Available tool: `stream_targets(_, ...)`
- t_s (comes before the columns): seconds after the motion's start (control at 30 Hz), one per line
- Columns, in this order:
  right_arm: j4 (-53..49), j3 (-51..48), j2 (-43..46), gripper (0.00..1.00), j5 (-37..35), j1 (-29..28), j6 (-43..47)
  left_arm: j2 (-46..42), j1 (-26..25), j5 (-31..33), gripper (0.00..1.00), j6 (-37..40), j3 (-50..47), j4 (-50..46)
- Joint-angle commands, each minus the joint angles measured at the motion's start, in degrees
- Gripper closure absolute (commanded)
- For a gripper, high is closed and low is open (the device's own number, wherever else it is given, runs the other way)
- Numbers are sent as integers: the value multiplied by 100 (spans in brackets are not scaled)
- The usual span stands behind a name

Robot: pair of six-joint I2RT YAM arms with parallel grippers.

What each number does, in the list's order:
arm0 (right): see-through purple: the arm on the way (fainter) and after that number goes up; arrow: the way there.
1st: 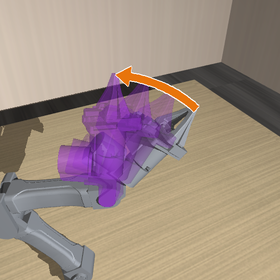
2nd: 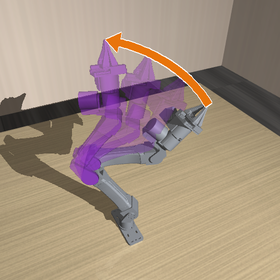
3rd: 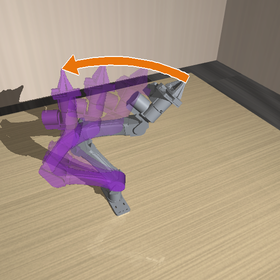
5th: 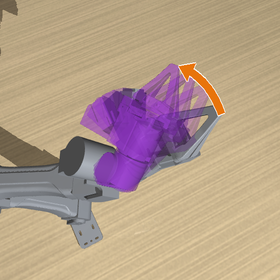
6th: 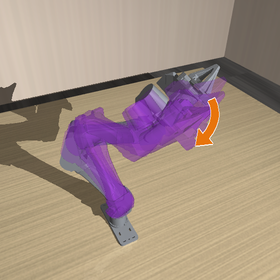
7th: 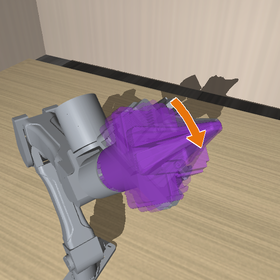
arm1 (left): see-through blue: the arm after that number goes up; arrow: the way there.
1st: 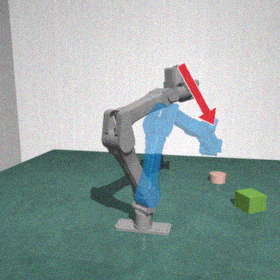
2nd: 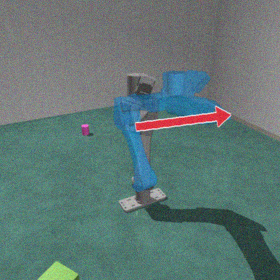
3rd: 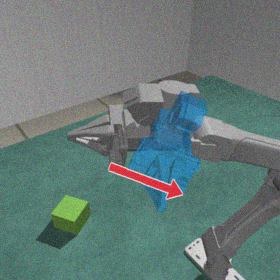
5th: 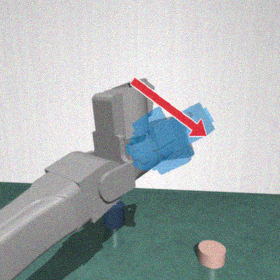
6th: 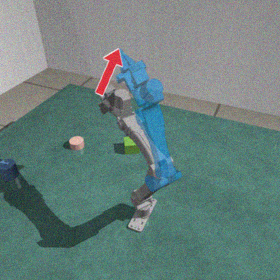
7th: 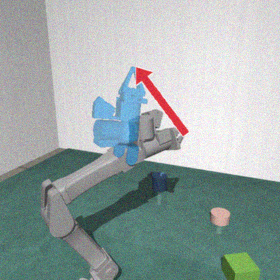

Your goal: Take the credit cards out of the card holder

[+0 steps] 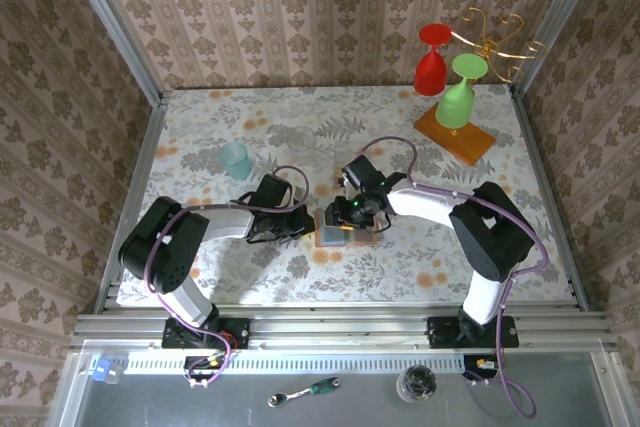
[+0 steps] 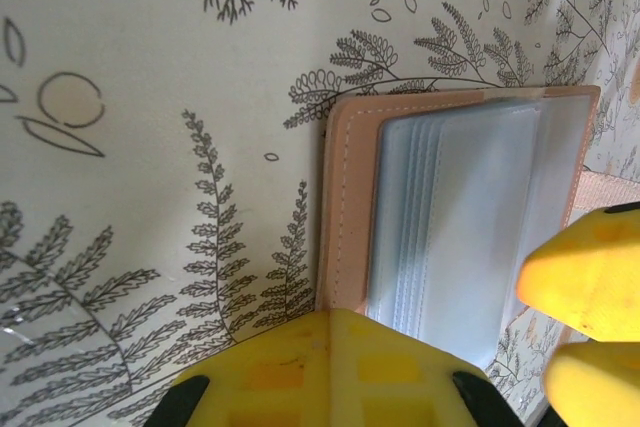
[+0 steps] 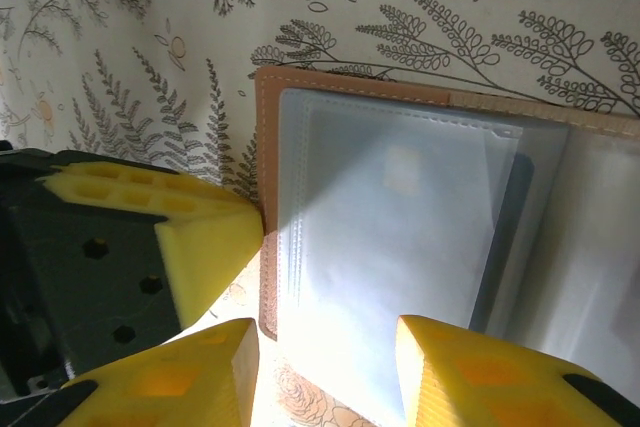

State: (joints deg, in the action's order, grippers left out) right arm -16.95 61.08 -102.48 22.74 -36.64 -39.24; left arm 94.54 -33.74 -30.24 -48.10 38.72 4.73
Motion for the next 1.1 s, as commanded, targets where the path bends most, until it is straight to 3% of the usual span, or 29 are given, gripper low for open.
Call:
stream_targets(0.0, 23, 137, -154, 58, 90, -44, -63, 68, 59, -61, 100, 161, 33, -173)
stream_targets(0.47, -660, 107, 70, 58, -749, -34, 182, 76, 139, -61, 100, 213, 38, -253)
stream_targets(1.07, -224, -282, 166, 62, -431, 171, 130, -222, 149, 53, 100, 250, 259, -530)
